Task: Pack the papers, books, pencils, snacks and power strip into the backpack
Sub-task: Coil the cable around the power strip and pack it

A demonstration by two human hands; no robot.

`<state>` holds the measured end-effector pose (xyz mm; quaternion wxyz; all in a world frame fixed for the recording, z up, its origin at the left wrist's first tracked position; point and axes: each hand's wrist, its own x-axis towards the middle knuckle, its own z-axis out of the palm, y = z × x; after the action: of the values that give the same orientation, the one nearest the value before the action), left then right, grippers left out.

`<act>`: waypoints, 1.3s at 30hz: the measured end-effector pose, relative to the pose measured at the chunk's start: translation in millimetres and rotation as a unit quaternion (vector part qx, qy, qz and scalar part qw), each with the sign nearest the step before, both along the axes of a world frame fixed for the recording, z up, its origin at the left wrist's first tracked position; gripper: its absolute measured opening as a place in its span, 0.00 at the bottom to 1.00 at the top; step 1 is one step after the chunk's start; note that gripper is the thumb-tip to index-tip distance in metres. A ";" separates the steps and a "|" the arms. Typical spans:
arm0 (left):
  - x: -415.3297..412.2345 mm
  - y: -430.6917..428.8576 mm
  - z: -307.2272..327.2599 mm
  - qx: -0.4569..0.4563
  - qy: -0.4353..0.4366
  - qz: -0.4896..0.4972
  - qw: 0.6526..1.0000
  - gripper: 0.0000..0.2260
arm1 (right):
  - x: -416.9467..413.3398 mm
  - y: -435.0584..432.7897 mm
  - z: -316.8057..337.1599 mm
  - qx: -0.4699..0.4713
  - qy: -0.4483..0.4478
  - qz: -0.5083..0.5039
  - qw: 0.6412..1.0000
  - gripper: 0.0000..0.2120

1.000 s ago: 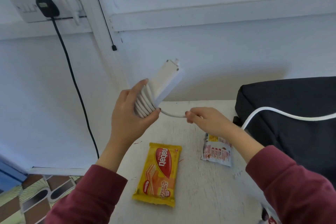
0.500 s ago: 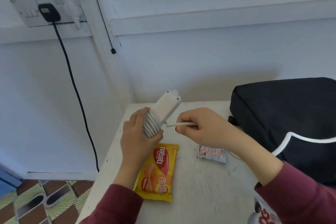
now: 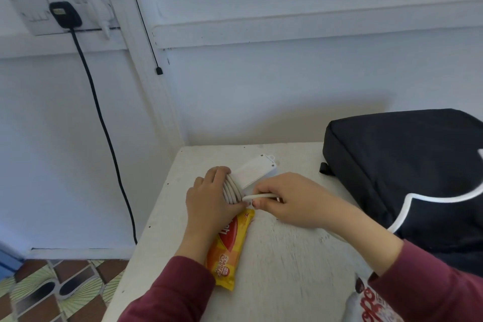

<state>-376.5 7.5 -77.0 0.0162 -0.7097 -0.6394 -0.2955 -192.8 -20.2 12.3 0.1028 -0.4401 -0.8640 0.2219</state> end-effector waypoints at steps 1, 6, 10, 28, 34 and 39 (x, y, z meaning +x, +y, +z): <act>1.0 -0.1 0.3 -0.003 -0.006 -0.001 1.000 0.30 | 0.2 -1.2 1.4 0.005 -0.007 0.001 1.000 0.13; 4.4 3.6 1.7 -0.030 -0.024 -0.010 0.999 0.29 | 0.8 -8.5 6.0 0.046 -0.062 0.006 0.997 0.13; 5.0 7.6 0.0 -0.047 -0.026 -0.020 0.998 0.30 | -0.6 -17.4 13.2 0.067 -0.108 0.030 0.991 0.17; 11.6 -14.0 22.7 0.182 -0.010 -0.207 0.961 0.36 | 32.4 29.1 81.6 0.098 0.075 -0.045 0.991 0.07; 15.3 -27.9 42.7 0.230 0.043 -0.267 0.935 0.27 | 36.6 45.0 79.3 -0.067 0.144 -0.043 0.986 0.06; 19.4 -35.4 47.7 0.239 -0.032 -0.277 0.930 0.24 | 28.9 34.9 62.9 -0.160 0.137 -0.064 0.975 0.07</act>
<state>-357.1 -27.9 -29.2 0.0826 -0.8240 -0.3278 -0.4547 -163.9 14.7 75.1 0.1619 -0.4708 -0.7650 0.4086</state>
